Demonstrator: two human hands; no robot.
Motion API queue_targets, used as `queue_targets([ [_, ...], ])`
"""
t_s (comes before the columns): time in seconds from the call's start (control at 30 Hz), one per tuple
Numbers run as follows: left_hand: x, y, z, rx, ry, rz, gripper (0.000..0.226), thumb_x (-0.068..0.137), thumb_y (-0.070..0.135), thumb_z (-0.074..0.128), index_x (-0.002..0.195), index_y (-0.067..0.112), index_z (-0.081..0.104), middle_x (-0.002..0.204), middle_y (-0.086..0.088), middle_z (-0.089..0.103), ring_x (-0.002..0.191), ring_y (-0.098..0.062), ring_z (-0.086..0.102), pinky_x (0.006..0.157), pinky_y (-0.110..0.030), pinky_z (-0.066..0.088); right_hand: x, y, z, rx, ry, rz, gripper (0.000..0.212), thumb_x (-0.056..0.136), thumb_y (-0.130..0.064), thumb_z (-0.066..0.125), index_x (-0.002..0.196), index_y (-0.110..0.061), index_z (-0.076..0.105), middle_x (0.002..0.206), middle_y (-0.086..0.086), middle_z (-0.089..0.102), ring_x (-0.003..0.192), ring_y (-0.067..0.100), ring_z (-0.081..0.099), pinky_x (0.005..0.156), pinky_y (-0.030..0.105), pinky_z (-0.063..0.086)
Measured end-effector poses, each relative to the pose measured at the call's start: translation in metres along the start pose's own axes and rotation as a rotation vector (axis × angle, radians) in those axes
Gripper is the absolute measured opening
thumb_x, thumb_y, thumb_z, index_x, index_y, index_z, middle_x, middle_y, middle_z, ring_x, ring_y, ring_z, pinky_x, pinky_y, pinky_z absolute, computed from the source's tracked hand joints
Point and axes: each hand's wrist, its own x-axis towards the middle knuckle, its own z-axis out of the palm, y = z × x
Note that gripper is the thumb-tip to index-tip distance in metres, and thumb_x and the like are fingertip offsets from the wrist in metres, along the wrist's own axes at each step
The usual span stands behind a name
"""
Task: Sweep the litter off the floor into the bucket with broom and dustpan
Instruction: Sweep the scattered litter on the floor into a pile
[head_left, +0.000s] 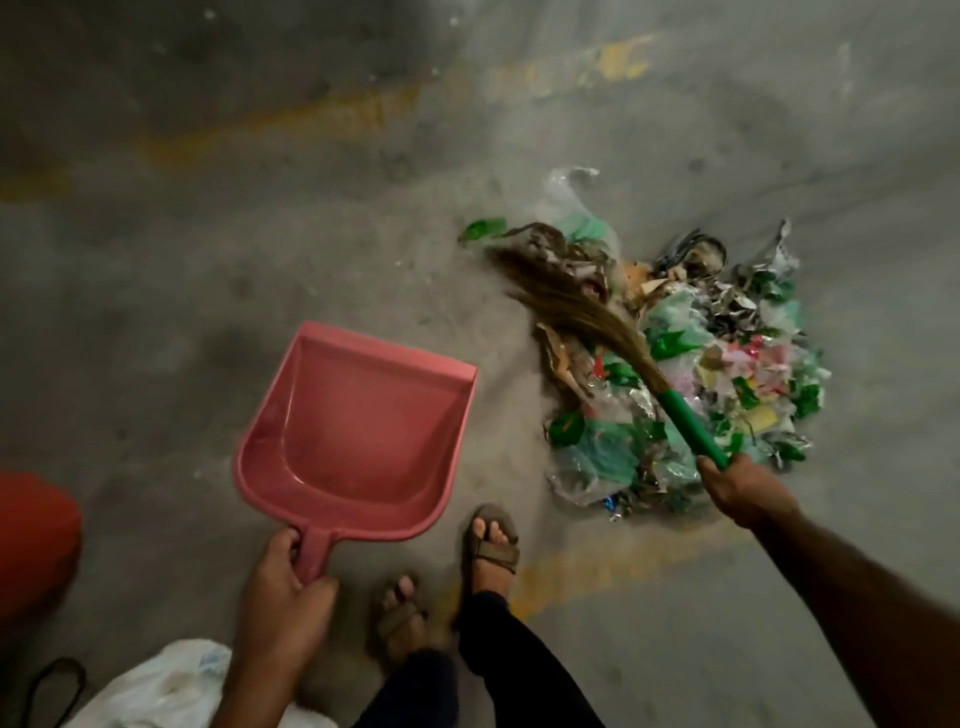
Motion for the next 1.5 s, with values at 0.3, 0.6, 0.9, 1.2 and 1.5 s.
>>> queue_targets([
  [0.3,0.059,0.032,-0.048,-0.021,0.051,0.067,0.012,0.069,0.018,0.063,0.074,0.019,0.052,0.067,-0.001,0.059,0.060,-0.017,0.053,0.055,-0.032,0.036,-0.053,-0.040,-0.003,0.252,0.112,0.043,0.059,0.093,-0.064,0.043,0.092,-0.007,0.056,0.074,0.017,0.065,0.062,0.032,0.064,0.057,0.037,0.056],
  [0.6,0.118,0.049,-0.154,0.084,0.000,0.059,0.041,0.053,0.018,0.050,0.093,0.014,0.055,0.076,-0.011,0.059,0.068,-0.028,0.054,0.064,-0.034,0.036,-0.213,-0.119,0.027,0.281,-0.123,0.061,0.042,0.090,-0.059,0.052,0.088,-0.017,0.055,0.073,0.005,0.063,0.070,0.025,0.060,0.068,0.036,0.049],
  [0.9,0.197,0.056,-0.243,0.320,-0.174,0.034,0.071,0.050,0.019,0.058,0.121,0.010,0.059,0.104,-0.014,0.065,0.099,-0.034,0.064,0.085,-0.041,0.047,-0.208,-0.154,0.032,0.119,-0.241,0.272,0.042,0.094,-0.055,0.048,0.093,-0.013,0.053,0.084,0.007,0.060,0.087,0.029,0.063,0.072,0.033,0.046],
  [1.2,0.242,0.091,-0.201,0.303,-0.209,0.052,0.052,0.052,0.023,0.064,0.101,0.036,0.055,0.099,-0.013,0.064,0.088,-0.034,0.065,0.082,-0.052,0.053,-0.193,-0.148,0.005,0.256,-0.077,0.379,0.046,0.093,-0.058,0.048,0.083,-0.013,0.052,0.069,0.006,0.062,0.063,0.023,0.060,0.059,0.034,0.046],
  [1.5,0.247,0.229,-0.131,0.311,-0.213,0.142,0.047,0.072,-0.016,0.068,0.109,0.011,0.056,0.098,-0.028,0.063,0.069,-0.024,0.056,0.056,-0.019,0.047,-0.175,-0.200,0.024,0.382,-0.136,0.283,0.034,0.090,-0.060,0.050,0.097,-0.026,0.049,0.073,-0.001,0.060,0.076,0.025,0.065,0.063,0.031,0.046],
])
